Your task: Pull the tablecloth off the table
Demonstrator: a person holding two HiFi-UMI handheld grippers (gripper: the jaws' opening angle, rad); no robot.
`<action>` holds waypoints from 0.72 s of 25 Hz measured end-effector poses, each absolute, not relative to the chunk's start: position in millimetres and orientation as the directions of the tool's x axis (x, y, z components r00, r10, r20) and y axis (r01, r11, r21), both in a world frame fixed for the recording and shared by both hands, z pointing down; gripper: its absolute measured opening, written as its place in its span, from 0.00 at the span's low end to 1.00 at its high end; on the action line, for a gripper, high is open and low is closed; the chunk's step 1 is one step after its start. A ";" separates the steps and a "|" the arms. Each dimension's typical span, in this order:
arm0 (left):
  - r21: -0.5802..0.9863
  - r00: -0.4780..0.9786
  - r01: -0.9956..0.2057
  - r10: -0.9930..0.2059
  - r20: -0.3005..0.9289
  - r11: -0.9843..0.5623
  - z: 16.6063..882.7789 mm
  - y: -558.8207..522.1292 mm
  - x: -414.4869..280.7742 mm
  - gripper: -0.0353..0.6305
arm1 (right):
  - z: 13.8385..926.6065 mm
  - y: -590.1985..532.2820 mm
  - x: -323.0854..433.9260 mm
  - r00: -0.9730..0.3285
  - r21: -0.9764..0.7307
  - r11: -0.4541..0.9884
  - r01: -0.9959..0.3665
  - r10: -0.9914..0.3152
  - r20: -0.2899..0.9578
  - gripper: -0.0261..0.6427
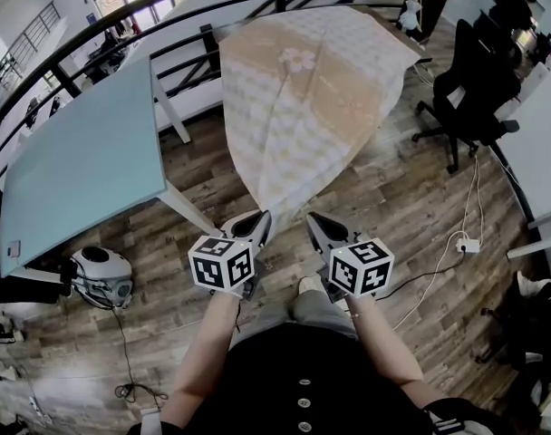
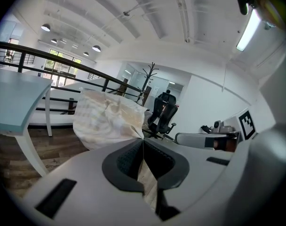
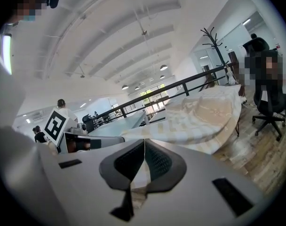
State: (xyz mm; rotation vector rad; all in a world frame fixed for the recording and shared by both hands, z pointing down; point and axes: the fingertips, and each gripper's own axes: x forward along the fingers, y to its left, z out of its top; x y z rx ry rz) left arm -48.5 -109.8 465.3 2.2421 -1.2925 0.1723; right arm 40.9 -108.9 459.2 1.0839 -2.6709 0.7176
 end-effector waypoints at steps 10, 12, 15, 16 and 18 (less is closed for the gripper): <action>0.398 0.560 -0.816 -0.742 0.368 -0.419 470.3 -81.2 -58.5 0.08 | 461.6 -78.5 32.5 -0.689 -0.347 0.595 -0.725 -0.635 0.351 0.08; 0.401 0.566 -0.813 -0.736 0.371 -0.423 471.7 -74.5 -61.1 0.08 | 461.3 -73.2 30.1 -0.682 -0.347 0.587 -0.731 -0.642 0.350 0.08; 0.402 0.573 -0.809 -0.729 0.375 -0.429 473.2 -64.9 -65.3 0.08 | 461.4 -64.7 25.0 -0.674 -0.347 0.579 -0.738 -0.651 0.348 0.08; 0.402 0.574 -0.808 -0.728 0.376 -0.430 473.7 -61.8 -66.8 0.08 | 461.7 -61.6 22.6 -0.674 -0.348 0.578 -0.738 -0.652 0.347 0.08; 0.399 0.580 -0.806 -0.722 0.377 -0.438 474.4 -56.0 -69.1 0.08 | 462.7 -55.0 17.6 -0.674 -0.348 0.578 -0.738 -0.652 0.347 0.08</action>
